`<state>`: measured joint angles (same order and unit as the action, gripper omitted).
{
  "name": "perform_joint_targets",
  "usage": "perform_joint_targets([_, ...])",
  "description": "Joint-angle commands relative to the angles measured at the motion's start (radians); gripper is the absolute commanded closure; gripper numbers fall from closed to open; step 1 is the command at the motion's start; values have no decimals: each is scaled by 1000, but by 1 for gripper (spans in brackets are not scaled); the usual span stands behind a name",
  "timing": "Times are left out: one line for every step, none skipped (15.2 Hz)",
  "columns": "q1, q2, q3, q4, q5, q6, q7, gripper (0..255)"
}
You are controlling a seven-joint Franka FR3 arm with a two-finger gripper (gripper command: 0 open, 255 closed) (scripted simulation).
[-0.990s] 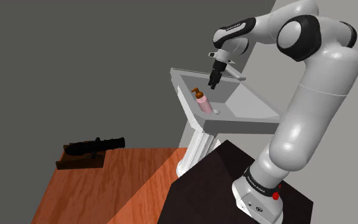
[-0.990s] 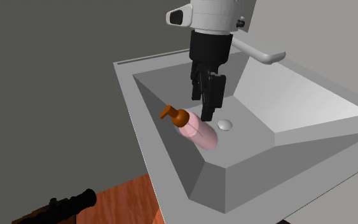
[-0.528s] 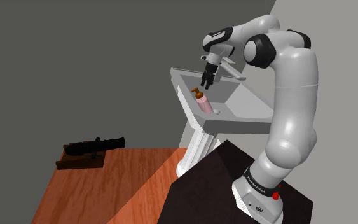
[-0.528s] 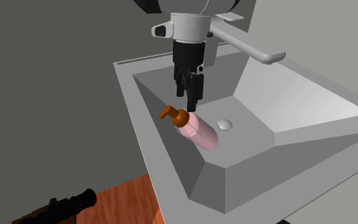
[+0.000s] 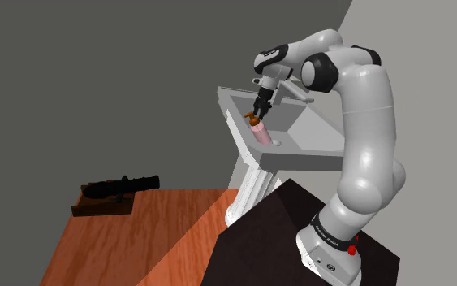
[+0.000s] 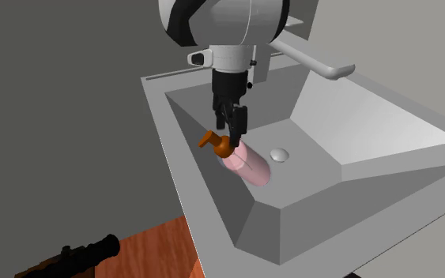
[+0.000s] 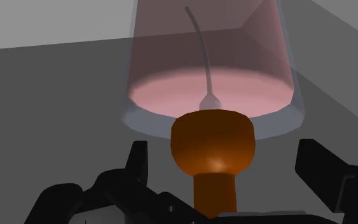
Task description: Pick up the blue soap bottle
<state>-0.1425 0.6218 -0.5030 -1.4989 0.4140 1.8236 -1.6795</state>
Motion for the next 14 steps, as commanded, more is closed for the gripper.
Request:
perform_joint_targets([0, 8, 3, -7, 5, 15, -3, 0])
perform_joint_targets([0, 8, 3, -7, 5, 15, -3, 0])
perform_joint_targets([0, 10, 3, -6, 5, 15, -3, 255])
perform_joint_targets([0, 11, 4, -6, 5, 16, -3, 255])
perform_joint_targets([-1, 11, 4, -4, 6, 15, -3, 255])
perform_joint_targets([-1, 11, 4, -5, 6, 15, -3, 255])
perform_joint_targets([-1, 11, 4, -5, 5, 15, -3, 255])
perform_joint_targets([-1, 11, 4, -5, 5, 15, -3, 255])
perform_joint_targets([-1, 11, 4, -4, 5, 15, -3, 255])
perform_joint_targets([-1, 11, 4, -5, 5, 15, -3, 255])
perform_joint_targets([-1, 12, 4, -4, 6, 14, -3, 255])
perform_joint_targets([0, 8, 3, -7, 5, 15, -3, 255])
perform_joint_targets([0, 3, 1, -3, 2, 5, -1, 255])
perform_joint_targets([1, -3, -1, 2, -2, -5, 2, 255])
